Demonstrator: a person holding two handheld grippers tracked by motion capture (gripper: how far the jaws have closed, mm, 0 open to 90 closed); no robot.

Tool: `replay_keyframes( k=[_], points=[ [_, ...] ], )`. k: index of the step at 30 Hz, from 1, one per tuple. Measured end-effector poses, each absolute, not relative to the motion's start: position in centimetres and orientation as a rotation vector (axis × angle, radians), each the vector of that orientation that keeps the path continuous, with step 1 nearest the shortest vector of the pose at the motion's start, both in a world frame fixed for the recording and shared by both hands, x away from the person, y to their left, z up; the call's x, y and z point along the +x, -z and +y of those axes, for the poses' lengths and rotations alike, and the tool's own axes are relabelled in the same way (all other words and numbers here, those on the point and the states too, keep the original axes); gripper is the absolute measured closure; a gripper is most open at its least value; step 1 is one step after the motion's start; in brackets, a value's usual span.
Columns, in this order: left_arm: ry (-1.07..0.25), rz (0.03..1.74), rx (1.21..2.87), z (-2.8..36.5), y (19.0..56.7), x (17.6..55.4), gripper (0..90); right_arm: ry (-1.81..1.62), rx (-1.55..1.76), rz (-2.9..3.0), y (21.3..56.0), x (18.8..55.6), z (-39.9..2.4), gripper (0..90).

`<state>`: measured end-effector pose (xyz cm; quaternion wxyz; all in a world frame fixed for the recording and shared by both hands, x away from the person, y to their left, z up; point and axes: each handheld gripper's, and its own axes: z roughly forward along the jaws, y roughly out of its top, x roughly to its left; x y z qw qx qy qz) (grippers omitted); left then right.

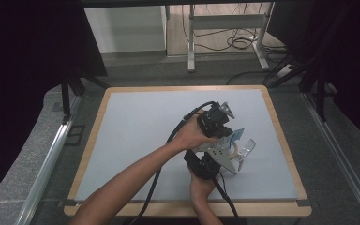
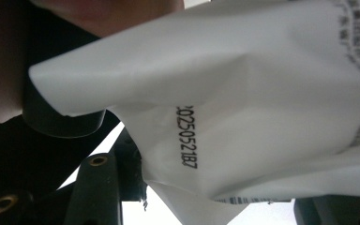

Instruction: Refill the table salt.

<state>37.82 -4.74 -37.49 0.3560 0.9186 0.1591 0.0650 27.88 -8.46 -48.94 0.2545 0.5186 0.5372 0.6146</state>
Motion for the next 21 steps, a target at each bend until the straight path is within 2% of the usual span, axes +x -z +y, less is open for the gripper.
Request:
replay_keyframes(
  k=[21],
  points=[
    [-0.165, 0.413, 2.381, -4.94, 37.78, 37.84, 90.0, -1.663, 1.423, 1.463, 49.13, 27.81, -8.54, 46.4]
  ],
)
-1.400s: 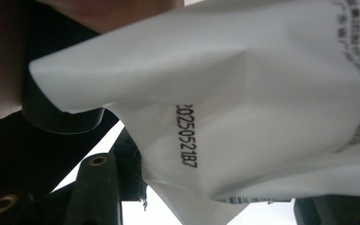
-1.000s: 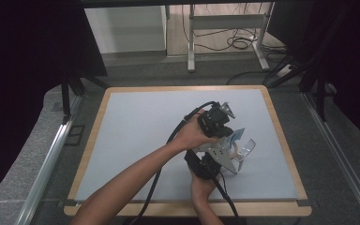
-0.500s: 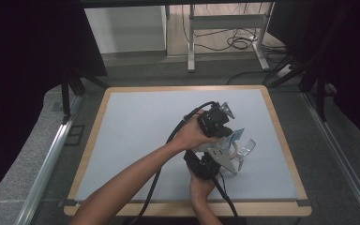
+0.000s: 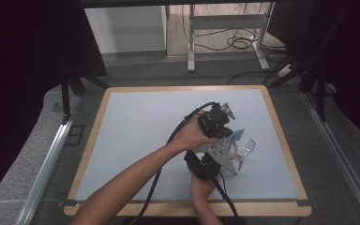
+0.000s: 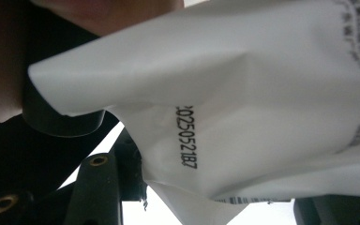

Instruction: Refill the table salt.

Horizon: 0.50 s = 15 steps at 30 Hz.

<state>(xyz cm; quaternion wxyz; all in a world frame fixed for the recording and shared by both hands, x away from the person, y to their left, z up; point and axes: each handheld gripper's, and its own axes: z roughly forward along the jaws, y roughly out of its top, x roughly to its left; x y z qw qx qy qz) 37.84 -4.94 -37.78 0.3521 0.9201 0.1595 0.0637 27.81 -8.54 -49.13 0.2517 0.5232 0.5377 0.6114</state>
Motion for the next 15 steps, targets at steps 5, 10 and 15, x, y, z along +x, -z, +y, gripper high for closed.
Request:
replay_keyframes(
  k=[5, 10, 15],
  points=[
    [-0.16, 0.411, 2.382, -4.99, 37.83, 37.85, 90.0, -1.651, 1.41, 1.464, 49.23, 27.82, -8.59, 46.5],
    [-0.16, 0.407, 2.383, -5.01, 37.86, 37.9, 90.0, -1.641, 1.402, 1.469, 49.23, 27.79, -8.63, 46.6],
    [-0.16, 0.407, 2.383, -5.03, 37.85, 37.88, 90.0, -1.626, 1.389, 1.475, 49.23, 27.76, -8.68, 46.6]
  ],
)
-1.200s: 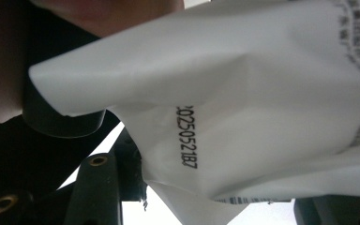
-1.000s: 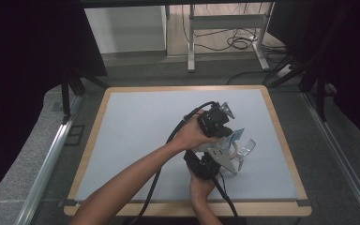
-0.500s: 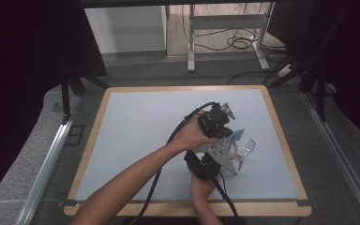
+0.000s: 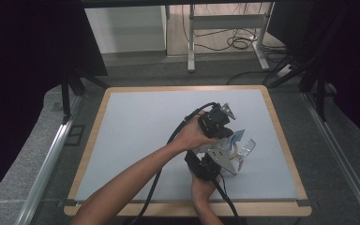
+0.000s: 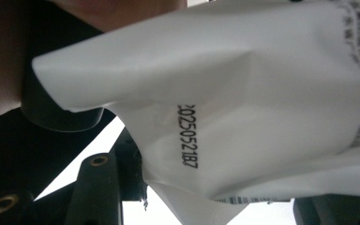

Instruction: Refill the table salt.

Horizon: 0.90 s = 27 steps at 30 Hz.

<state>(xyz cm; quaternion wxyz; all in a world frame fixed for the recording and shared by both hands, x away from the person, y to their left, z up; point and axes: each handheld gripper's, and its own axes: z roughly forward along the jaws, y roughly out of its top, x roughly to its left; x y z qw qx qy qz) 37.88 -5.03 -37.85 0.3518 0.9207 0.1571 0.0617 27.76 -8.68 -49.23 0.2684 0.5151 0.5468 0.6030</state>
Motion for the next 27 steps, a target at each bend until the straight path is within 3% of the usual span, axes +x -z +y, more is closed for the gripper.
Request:
replay_keyframes(
  k=[27],
  points=[
    [-0.16, 0.399, 2.382, -5.26, 37.64, 37.79, 90.0, -1.668, 1.427, 1.442, 48.97, 27.87, -8.71, 47.0]
  ],
)
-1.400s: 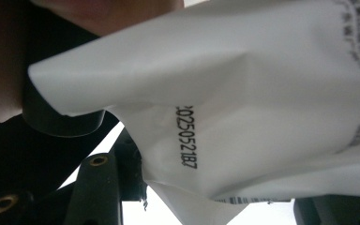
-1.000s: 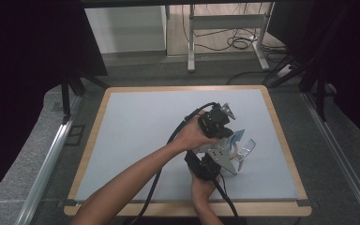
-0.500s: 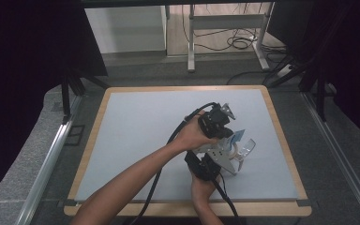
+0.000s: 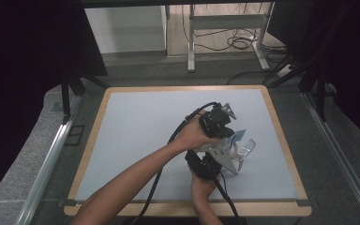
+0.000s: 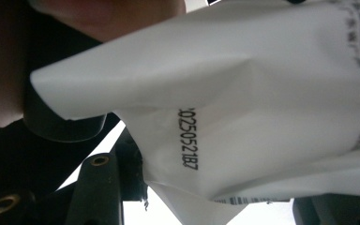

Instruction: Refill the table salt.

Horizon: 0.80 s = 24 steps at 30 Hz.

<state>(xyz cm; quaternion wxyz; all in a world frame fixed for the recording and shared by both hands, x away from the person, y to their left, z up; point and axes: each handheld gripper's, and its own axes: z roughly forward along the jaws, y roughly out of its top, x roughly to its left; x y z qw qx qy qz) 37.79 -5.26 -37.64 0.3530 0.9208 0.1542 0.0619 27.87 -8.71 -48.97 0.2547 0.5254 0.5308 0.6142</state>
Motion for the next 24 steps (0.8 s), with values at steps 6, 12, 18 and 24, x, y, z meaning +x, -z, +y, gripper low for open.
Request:
replay_keyframes(
  k=[6, 12, 18, 24],
  points=[
    [-0.162, 0.396, 2.382, -5.25, 37.6, 37.76, 90.0, -1.683, 1.446, 1.429, 48.9, 27.85, -8.65, 47.0],
    [-0.158, 0.399, 2.373, -5.21, 37.49, 37.74, 90.0, -1.691, 1.45, 1.427, 48.69, 27.89, -8.65, 47.0],
    [-0.161, 0.395, 2.378, -5.27, 37.41, 37.7, 90.0, -1.695, 1.454, 1.428, 48.59, 27.85, -8.74, 47.0],
    [-0.16, 0.387, 2.376, -5.37, 37.4, 37.62, 90.0, -1.687, 1.448, 1.423, 48.59, 27.74, -8.82, 47.0]
  ],
)
